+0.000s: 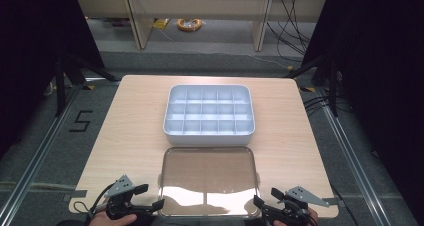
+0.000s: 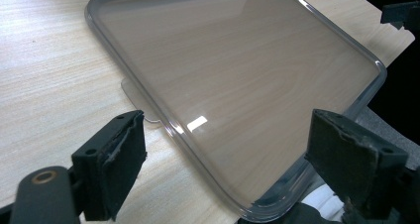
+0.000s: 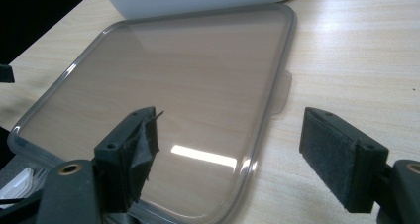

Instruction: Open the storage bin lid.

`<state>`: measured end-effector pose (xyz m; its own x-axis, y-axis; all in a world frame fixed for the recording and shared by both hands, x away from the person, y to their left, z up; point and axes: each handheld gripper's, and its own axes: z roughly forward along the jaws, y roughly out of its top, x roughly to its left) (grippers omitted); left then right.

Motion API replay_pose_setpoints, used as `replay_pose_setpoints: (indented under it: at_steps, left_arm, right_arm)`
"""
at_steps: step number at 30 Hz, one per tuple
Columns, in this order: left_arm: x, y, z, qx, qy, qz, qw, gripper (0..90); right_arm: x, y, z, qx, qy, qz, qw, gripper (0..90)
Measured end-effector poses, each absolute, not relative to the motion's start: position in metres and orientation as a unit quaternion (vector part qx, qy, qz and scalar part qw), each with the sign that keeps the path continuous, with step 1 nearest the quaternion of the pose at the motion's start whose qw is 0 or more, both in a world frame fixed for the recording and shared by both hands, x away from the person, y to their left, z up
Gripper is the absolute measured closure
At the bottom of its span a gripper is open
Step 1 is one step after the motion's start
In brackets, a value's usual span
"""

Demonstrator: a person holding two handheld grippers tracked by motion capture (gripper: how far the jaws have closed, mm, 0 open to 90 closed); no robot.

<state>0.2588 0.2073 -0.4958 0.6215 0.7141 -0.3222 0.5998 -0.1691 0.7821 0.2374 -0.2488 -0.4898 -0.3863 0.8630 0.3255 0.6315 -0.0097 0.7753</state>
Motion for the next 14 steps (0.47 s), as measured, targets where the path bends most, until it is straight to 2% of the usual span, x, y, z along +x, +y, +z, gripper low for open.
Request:
replay_pose_setpoints:
  at_steps: [3, 14]
  left_arm:
    - [0.2593, 0.2076, -0.4962, 0.763, 0.431, 0.057, 0.478, 14.7]
    - [0.2593, 0.2069, -0.4972, 0.762, 0.432, 0.059, 0.479, 14.7]
  right_arm:
    - [0.2383, -0.2472, -0.4915, 0.546, 0.687, 0.467, 0.111, 23.8]
    - [0.2394, -0.2492, -0.4924, 0.545, 0.689, 0.462, 0.12, 23.7]
